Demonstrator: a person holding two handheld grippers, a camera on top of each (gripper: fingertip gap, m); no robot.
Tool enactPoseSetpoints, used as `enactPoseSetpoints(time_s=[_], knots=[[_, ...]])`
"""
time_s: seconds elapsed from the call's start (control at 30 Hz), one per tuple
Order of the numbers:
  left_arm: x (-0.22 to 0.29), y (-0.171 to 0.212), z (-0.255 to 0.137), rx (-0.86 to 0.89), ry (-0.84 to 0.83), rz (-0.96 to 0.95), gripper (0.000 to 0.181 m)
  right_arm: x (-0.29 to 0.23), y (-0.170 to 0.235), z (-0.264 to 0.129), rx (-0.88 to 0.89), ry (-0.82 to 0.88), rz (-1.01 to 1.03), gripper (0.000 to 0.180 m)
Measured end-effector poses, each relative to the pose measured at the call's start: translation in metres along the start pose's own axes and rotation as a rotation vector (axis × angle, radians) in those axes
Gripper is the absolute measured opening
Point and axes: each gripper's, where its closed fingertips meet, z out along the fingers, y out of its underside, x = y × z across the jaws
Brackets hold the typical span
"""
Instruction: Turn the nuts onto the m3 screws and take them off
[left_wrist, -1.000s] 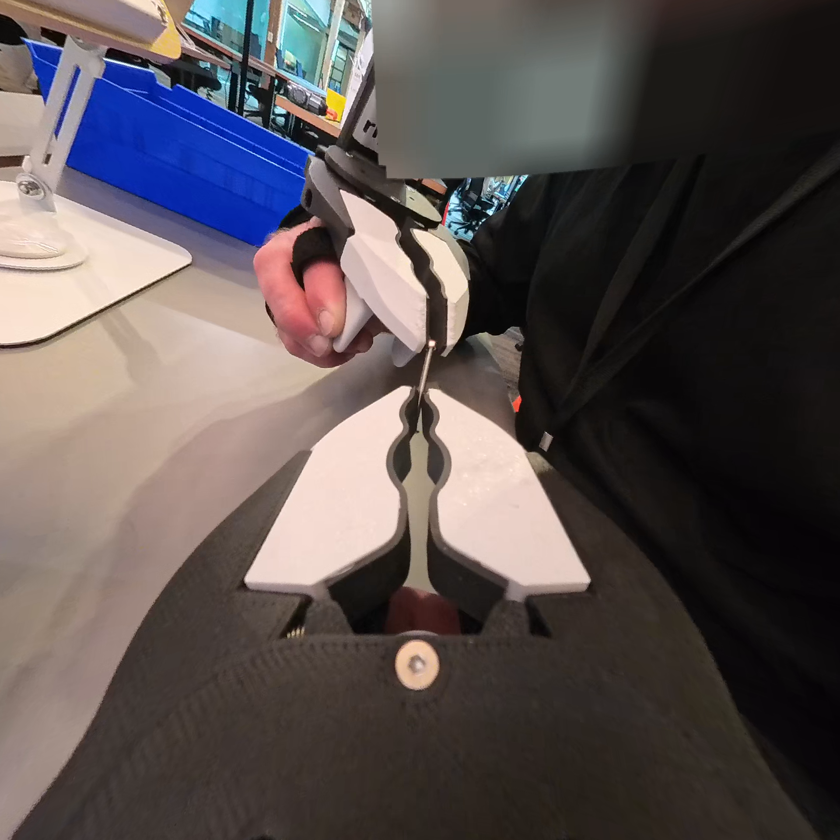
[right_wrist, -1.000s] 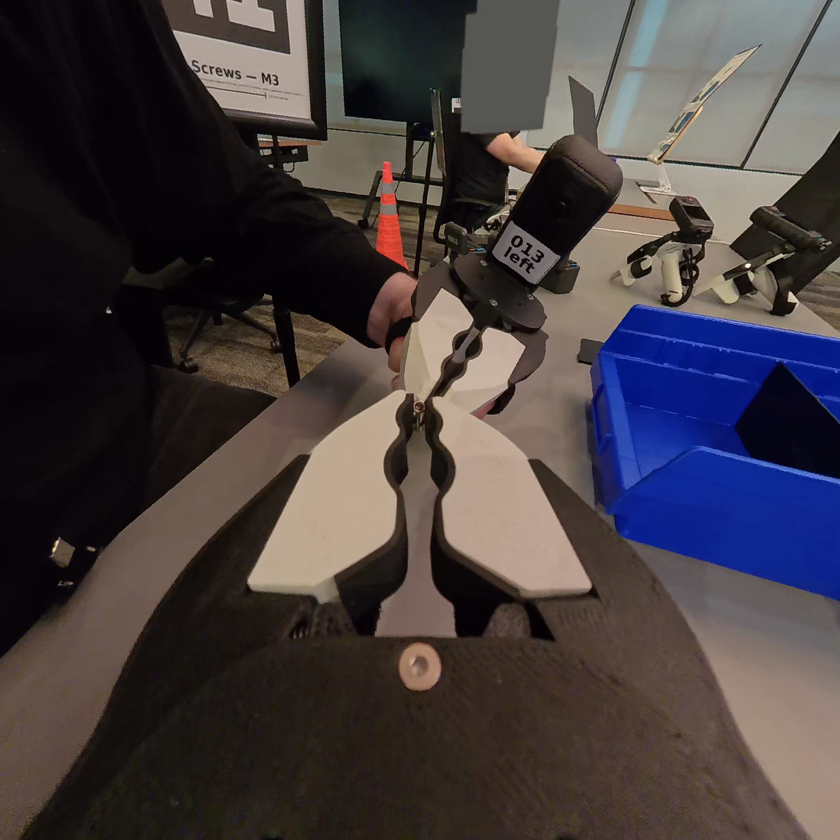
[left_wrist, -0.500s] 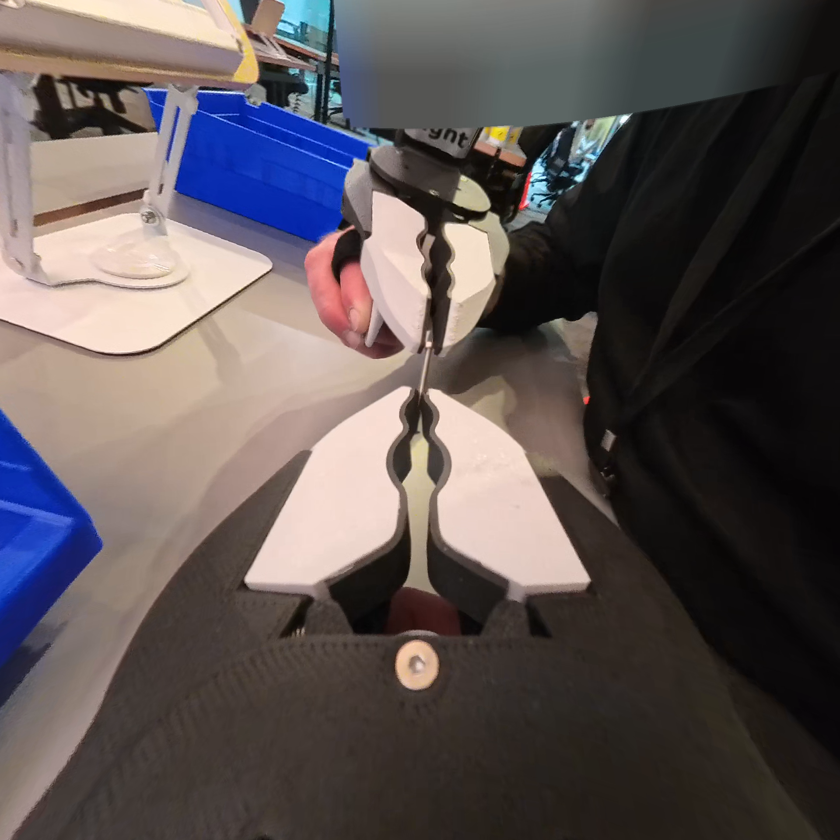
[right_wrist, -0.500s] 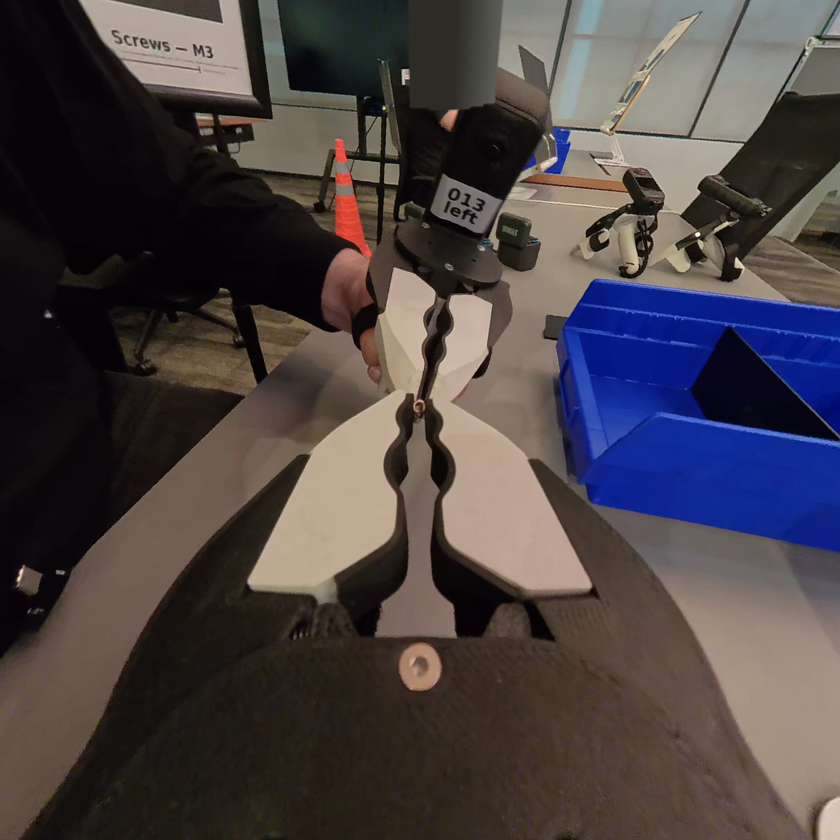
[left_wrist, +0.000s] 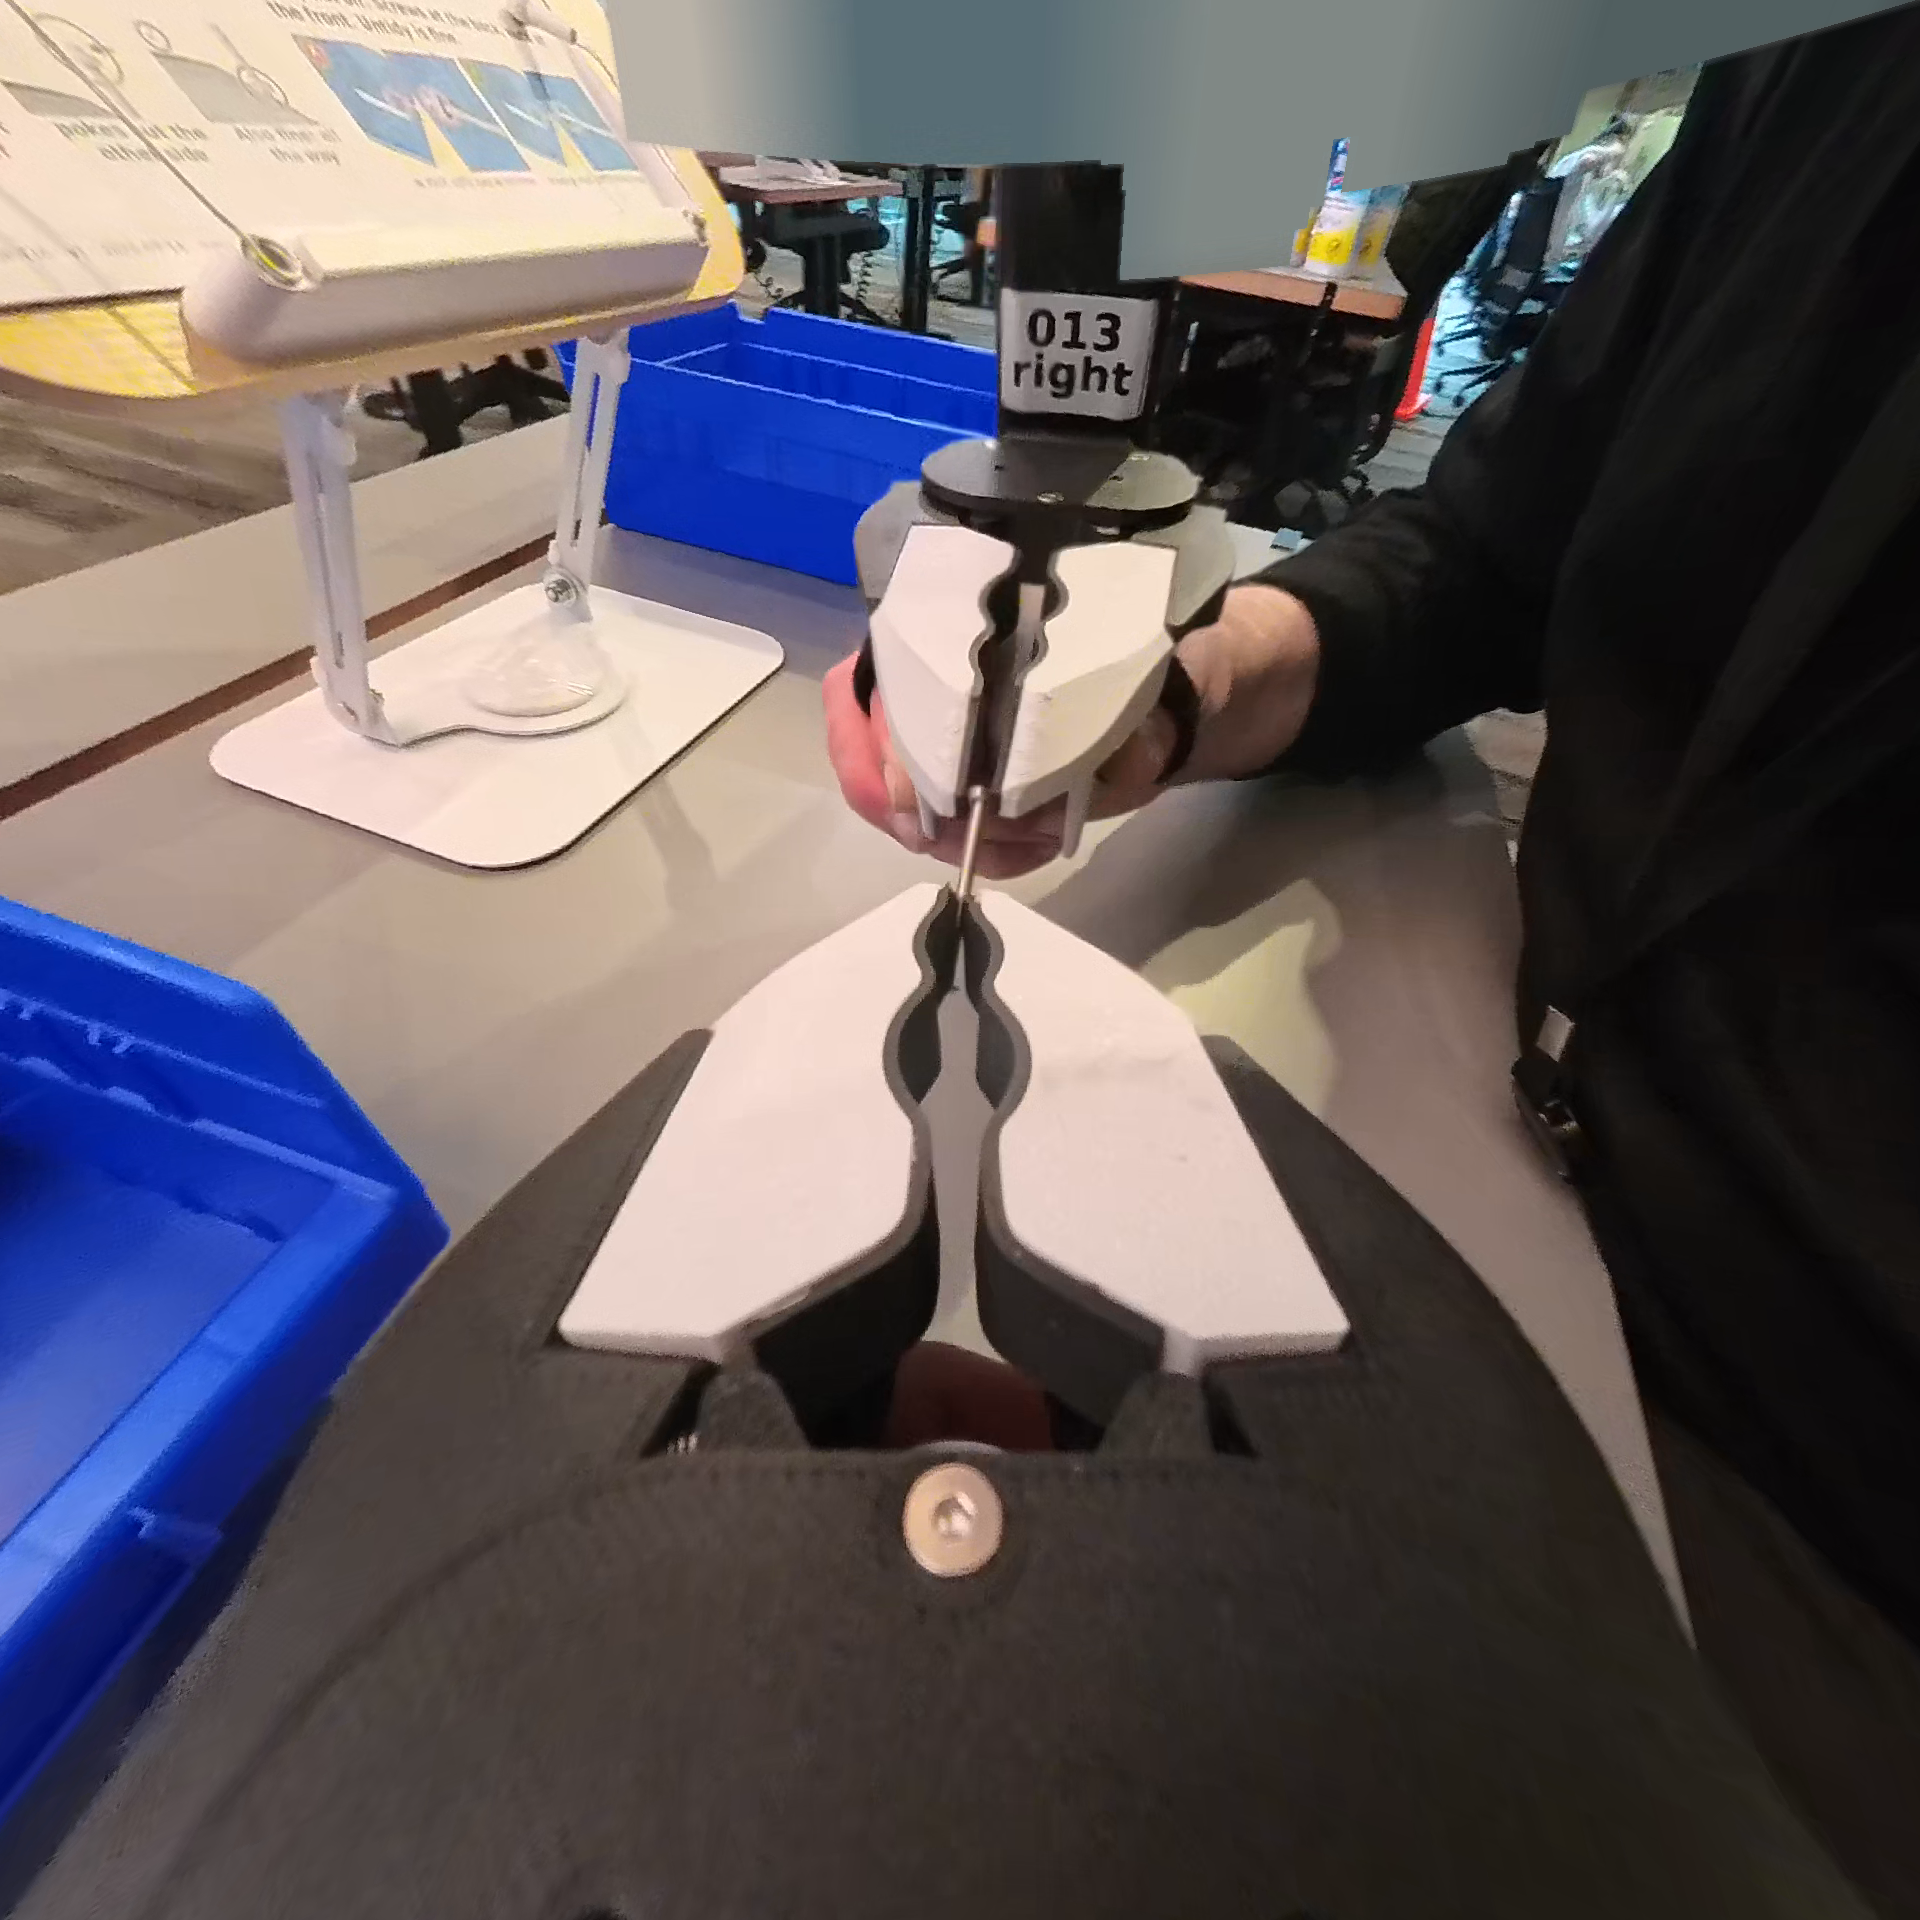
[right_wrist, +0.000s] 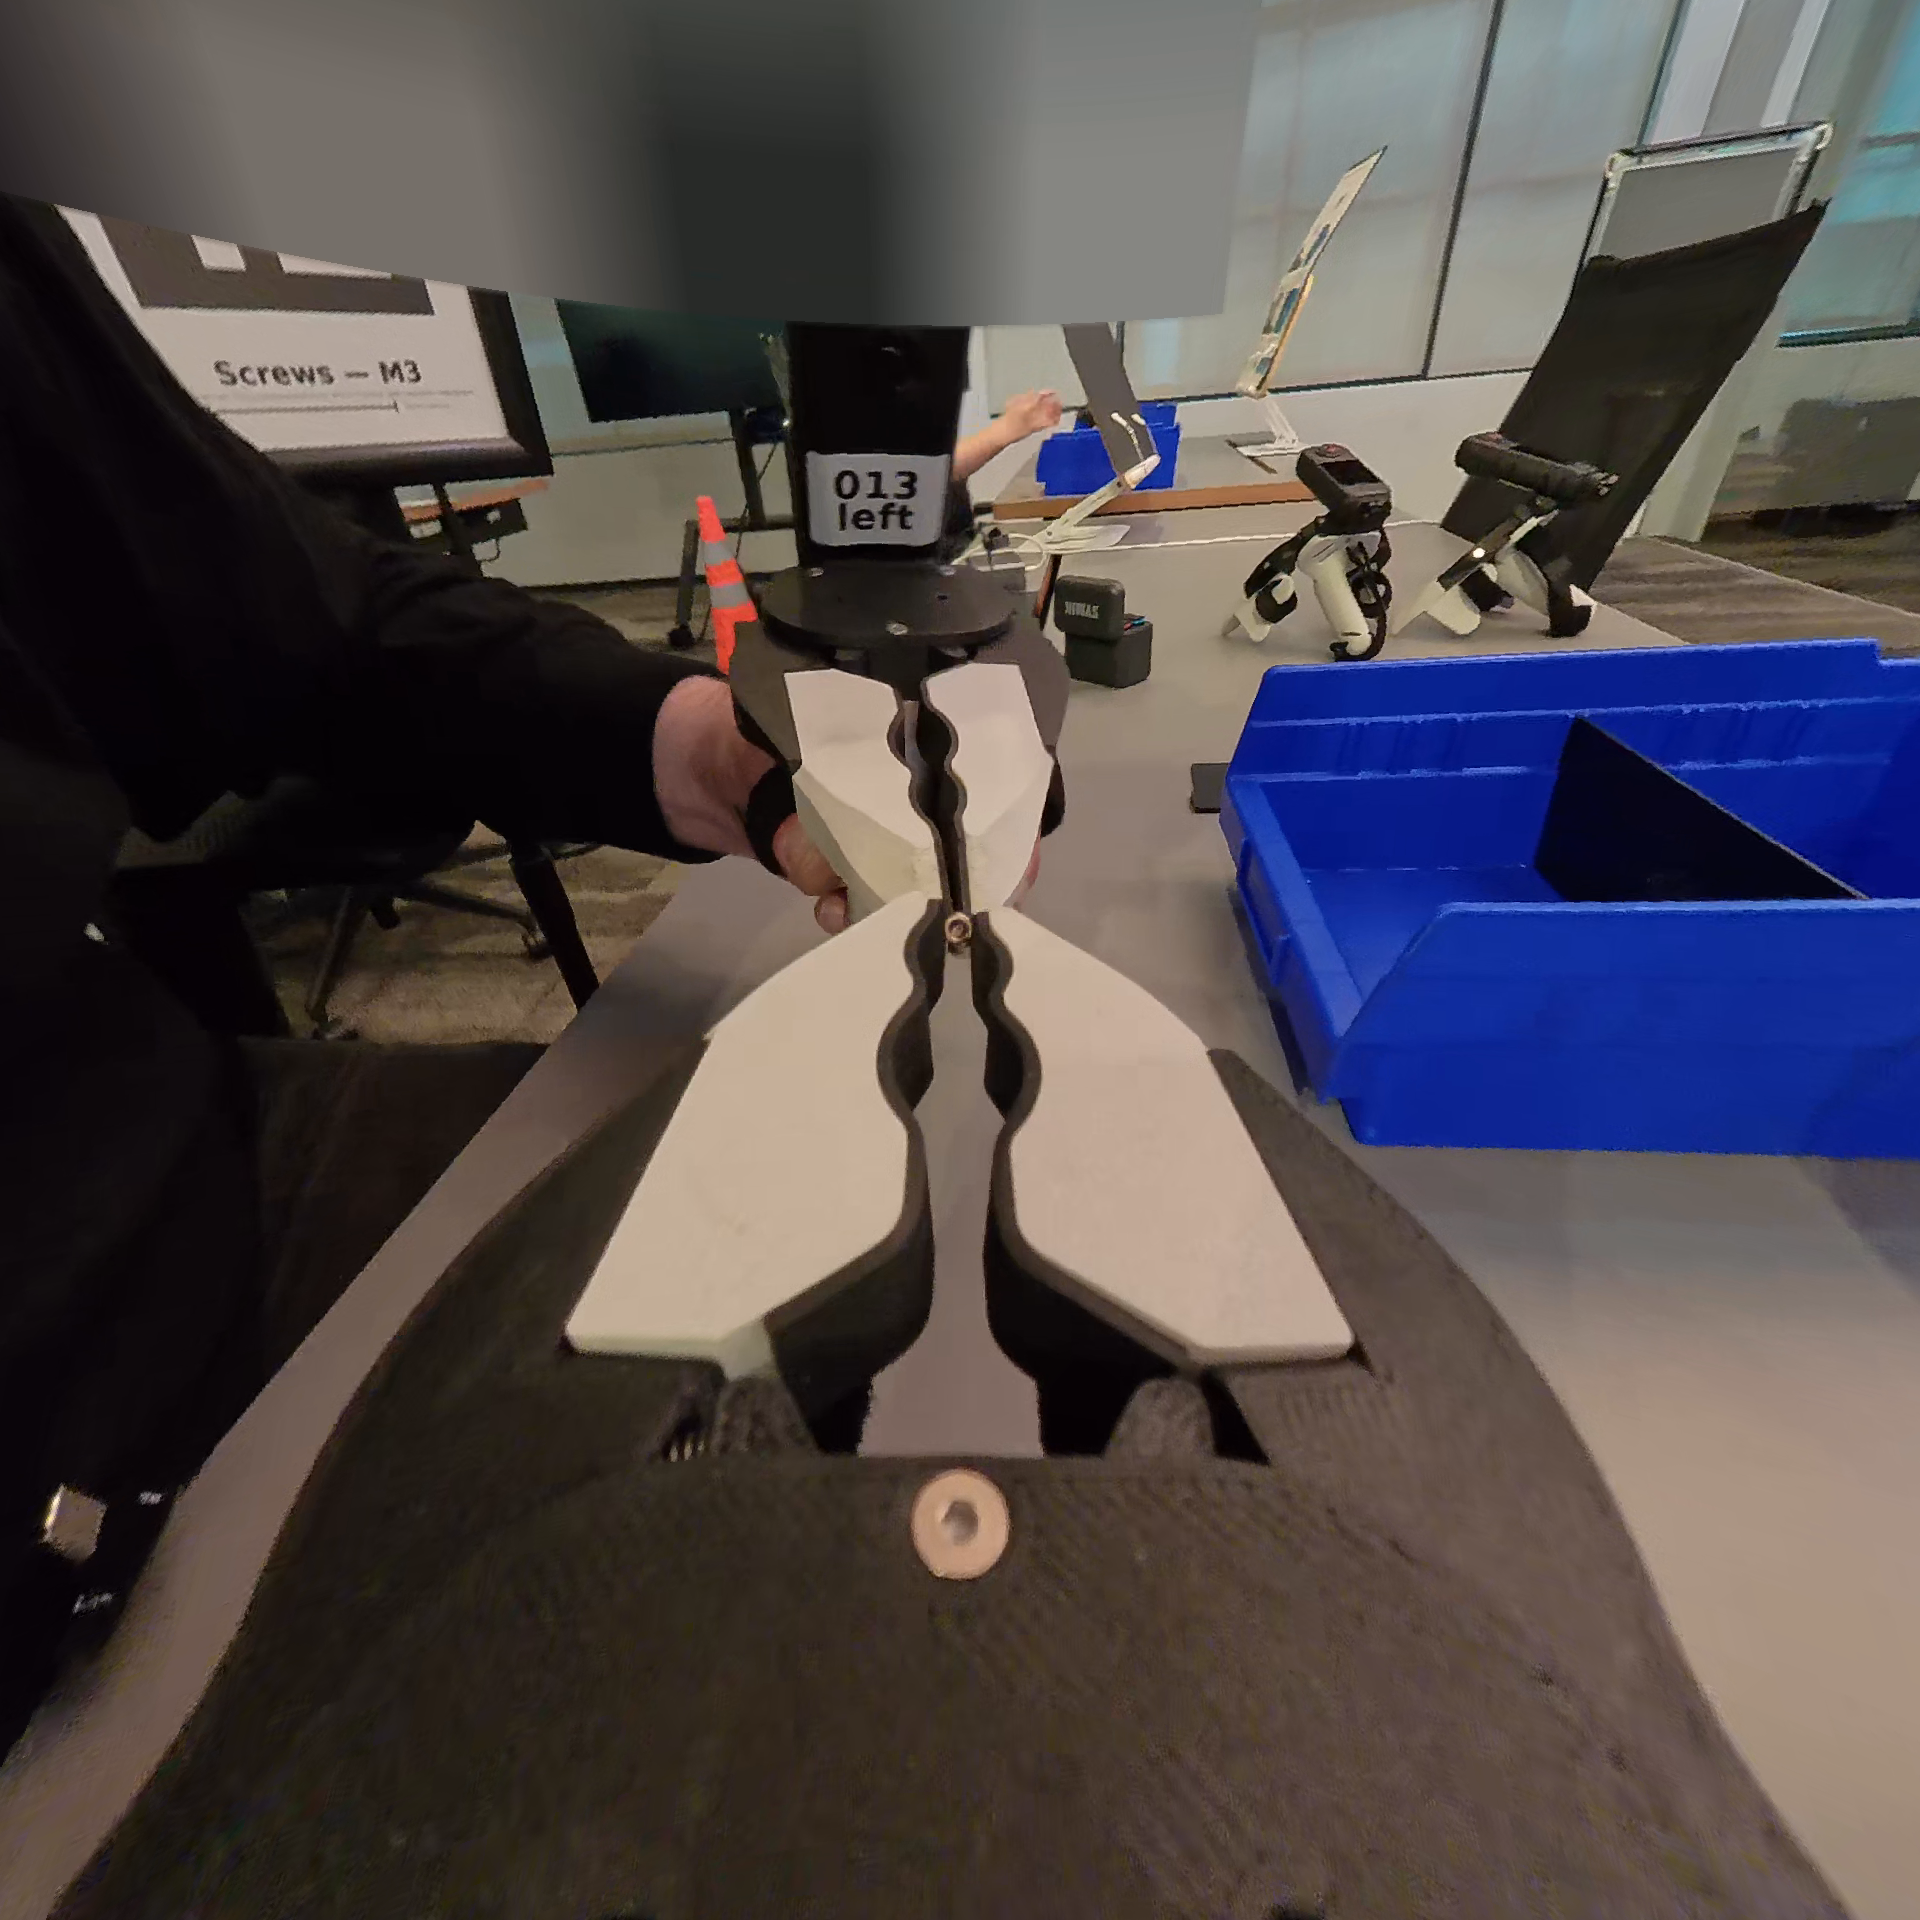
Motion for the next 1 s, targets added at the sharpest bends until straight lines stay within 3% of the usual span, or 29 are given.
enactPoseSetpoints(time_s=[0.3,1.0], knots=[[-0.0086,-0.0038,-0.0012,0.001,-0.123,0.066,0.000,0.0068,-0.0015,-0.0002,0.033,0.061,0.071,0.005],[-0.0072,-0.0053,0.0003,0.026,-0.106,0.044,0.000,0.0073,-0.0071,-0.0024,0.040,0.059,0.046,0.005]])
